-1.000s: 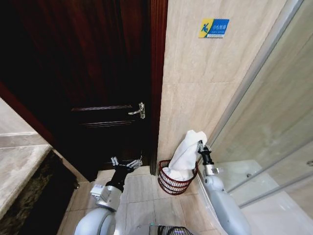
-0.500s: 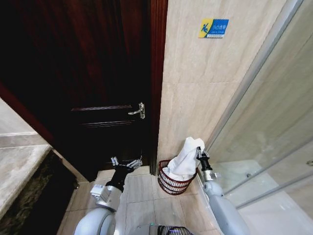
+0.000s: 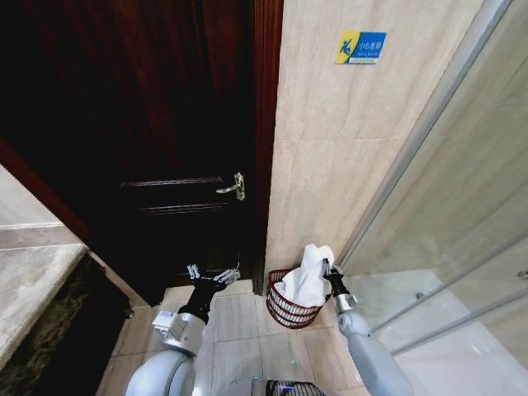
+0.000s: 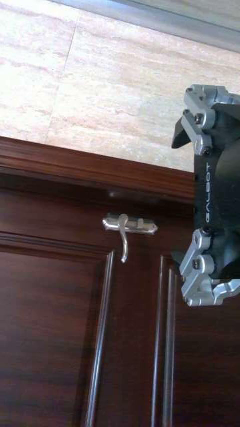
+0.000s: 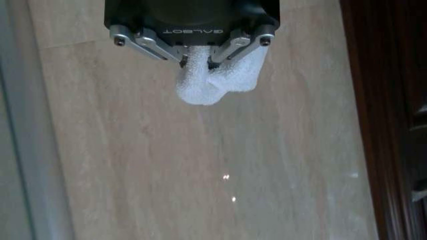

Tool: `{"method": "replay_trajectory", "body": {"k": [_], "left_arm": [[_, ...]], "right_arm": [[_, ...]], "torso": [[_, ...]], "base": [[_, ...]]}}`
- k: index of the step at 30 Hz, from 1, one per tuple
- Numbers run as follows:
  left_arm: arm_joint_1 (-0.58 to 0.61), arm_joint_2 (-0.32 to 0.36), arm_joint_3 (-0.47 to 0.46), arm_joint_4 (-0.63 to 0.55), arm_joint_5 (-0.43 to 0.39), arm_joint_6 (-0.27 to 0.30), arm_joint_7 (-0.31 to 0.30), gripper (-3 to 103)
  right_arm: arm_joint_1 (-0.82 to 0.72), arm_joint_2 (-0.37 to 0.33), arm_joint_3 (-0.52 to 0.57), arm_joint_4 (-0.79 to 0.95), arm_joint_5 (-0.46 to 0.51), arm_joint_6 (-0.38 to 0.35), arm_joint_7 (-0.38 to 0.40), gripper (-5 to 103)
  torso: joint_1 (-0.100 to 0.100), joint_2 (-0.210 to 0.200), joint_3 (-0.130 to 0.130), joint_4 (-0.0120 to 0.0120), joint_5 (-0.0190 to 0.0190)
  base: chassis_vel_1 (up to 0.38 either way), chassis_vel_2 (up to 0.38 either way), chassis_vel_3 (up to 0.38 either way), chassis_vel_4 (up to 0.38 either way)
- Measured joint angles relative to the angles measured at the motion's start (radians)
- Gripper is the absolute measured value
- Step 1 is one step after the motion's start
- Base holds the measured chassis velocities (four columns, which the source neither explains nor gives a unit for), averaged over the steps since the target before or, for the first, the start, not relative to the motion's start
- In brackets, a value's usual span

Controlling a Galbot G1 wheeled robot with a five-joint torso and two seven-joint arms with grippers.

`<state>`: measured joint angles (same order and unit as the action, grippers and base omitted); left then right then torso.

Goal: Discard the used towel into the hamper.

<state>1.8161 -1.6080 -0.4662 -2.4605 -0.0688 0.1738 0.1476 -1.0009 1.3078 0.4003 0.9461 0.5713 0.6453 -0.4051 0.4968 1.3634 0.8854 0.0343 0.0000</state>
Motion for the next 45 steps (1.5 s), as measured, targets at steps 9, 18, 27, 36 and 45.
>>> {"method": "replay_trajectory", "body": {"k": [9, 18, 27, 36, 45], "left_arm": [[0.000, 0.000, 0.000, 0.000, 0.000, 0.000, 0.000, 100], [0.000, 0.000, 0.000, 0.000, 0.000, 0.000, 0.000, 100], [0.000, 0.000, 0.000, 0.000, 0.000, 0.000, 0.000, 100], [0.000, 0.000, 0.000, 0.000, 0.000, 0.000, 0.000, 100], [0.000, 0.000, 0.000, 0.000, 0.000, 0.000, 0.000, 100]], "right_arm": [[0.036, 0.052, -0.007, -0.055, -0.018, -0.035, 0.040, 7], [0.024, 0.045, 0.002, -0.056, -0.047, -0.078, 0.151, 7], [-0.037, 0.052, 0.005, -0.027, -0.054, -0.189, 0.148, 7], [-0.028, 0.075, -0.003, -0.053, -0.051, -0.357, 0.188, 7], [0.061, 0.045, 0.009, -0.185, -0.057, -0.484, 0.178, 7]], "torso": [[0.000, 0.000, 0.000, 0.0002, 0.0001], [0.000, 0.000, 0.000, 0.0000, 0.0000], [0.000, 0.000, 0.000, -0.0001, 0.0000], [0.000, 0.000, 0.000, 0.0001, -0.0001], [0.000, 0.000, 0.000, 0.0000, 0.0001]], "base": [[0.000, 0.000, 0.000, 0.000], [0.000, 0.000, 0.000, 0.000], [-0.054, 0.047, 0.041, -0.052], [-0.011, 0.008, 0.010, -0.005], [0.000, 0.000, 0.000, 0.000]]}}
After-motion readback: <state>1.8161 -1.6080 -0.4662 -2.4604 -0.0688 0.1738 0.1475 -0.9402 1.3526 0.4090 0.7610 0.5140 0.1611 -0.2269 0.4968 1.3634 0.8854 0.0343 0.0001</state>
